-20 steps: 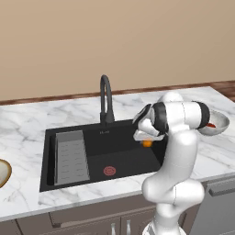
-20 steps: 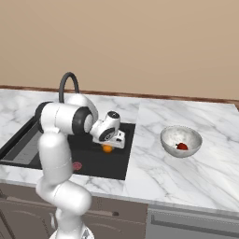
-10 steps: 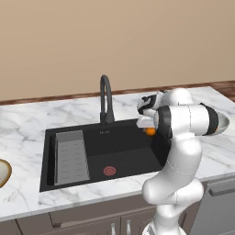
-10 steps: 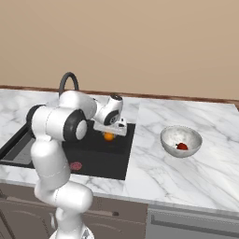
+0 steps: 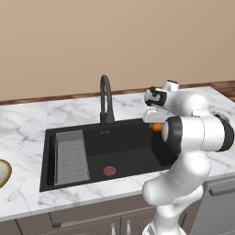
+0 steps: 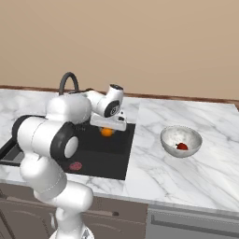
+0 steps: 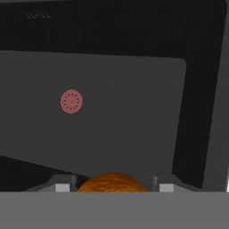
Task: Pick the bell peppers from the cabinet and place them in one bowl. Pick the tangerine from the sink and place it in the other bowl.
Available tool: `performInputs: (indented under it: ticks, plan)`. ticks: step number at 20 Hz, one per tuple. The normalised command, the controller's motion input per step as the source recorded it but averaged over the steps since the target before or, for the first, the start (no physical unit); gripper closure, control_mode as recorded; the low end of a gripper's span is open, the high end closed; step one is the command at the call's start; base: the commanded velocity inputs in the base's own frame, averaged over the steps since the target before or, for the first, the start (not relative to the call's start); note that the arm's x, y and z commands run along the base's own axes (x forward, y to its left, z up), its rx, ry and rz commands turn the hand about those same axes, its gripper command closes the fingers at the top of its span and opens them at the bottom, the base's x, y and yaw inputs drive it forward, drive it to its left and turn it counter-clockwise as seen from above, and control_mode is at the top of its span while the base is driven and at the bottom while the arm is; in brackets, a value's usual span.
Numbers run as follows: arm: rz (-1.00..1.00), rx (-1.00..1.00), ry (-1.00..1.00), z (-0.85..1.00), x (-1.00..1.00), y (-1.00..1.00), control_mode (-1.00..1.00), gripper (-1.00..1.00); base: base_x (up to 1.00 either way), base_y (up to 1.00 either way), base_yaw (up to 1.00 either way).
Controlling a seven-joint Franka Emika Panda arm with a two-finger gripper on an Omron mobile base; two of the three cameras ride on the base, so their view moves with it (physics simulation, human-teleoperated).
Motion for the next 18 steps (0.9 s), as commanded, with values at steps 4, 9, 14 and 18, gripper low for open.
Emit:
performInputs:
  ticks: [4, 9, 14, 18]
  plan:
    - [0.0, 0.0, -0.23, 0.1, -1.0, 0.04, -1.0, 1.0, 0.0, 0.0, 0.0]
    - [0.0, 0.0, -0.15, 0.48, -0.81, 0.07, -1.0, 1.0, 0.0, 0.0, 0.0]
    - [0.0, 0.0, -0.08, 0.69, -0.65, 0.23, -1.0, 1.0, 0.0, 0.0, 0.0]
    - [0.0, -0.05, 0.0, 0.43, -0.57, 0.36, -1.0, 1.0, 0.0, 0.0, 0.0]
